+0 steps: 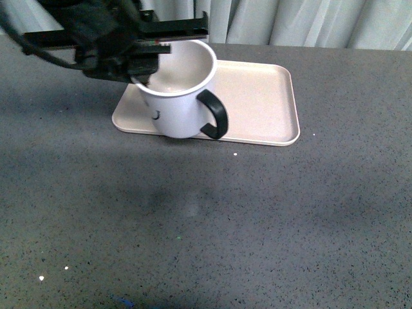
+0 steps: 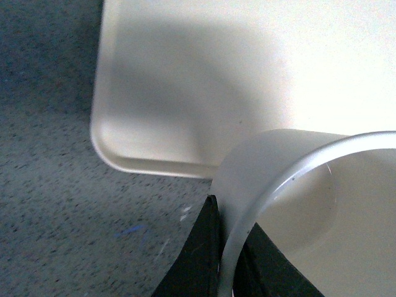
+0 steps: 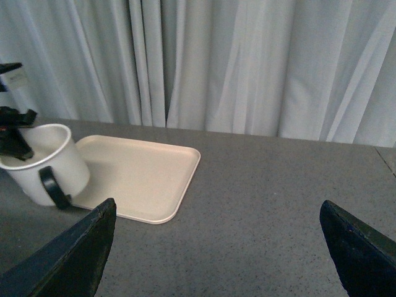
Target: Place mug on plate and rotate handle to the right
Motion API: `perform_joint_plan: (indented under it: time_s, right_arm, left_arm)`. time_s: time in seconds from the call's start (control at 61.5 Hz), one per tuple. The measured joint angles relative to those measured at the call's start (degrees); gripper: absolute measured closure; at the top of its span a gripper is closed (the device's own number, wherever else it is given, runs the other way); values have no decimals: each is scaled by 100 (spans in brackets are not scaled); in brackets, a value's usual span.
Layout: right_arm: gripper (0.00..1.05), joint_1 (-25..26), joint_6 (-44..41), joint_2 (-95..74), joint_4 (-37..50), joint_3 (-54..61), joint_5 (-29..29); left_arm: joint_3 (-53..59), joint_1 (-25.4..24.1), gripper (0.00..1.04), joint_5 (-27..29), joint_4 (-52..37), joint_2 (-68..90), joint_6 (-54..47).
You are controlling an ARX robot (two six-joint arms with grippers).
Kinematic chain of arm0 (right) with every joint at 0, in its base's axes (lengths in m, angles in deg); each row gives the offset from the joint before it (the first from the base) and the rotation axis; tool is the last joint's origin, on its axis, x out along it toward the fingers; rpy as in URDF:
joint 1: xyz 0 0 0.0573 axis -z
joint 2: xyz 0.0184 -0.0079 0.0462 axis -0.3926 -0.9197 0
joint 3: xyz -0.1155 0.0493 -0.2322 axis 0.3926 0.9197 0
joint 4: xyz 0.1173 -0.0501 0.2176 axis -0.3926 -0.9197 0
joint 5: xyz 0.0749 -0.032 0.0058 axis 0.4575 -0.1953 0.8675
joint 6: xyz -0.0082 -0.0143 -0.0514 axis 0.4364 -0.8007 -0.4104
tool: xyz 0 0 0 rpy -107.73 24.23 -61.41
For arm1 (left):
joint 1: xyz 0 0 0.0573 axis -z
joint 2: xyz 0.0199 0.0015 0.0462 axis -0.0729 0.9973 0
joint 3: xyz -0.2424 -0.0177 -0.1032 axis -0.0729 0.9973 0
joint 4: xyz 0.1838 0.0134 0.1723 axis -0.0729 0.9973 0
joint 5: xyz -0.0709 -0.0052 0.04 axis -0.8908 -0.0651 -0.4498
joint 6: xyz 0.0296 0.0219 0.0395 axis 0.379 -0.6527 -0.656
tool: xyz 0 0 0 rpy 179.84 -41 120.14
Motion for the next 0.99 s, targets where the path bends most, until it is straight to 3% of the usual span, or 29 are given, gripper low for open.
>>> perform_joint_plan:
  time_s: [0.358, 0.992]
  right_arm:
    - [9, 0, 0, 0, 0, 0, 0]
    - [9, 0, 0, 0, 0, 0, 0]
  left_arm:
    - [-1375, 284, 103, 208, 516, 1029, 297]
    - [-2192, 372, 103, 431, 885, 1777, 293]
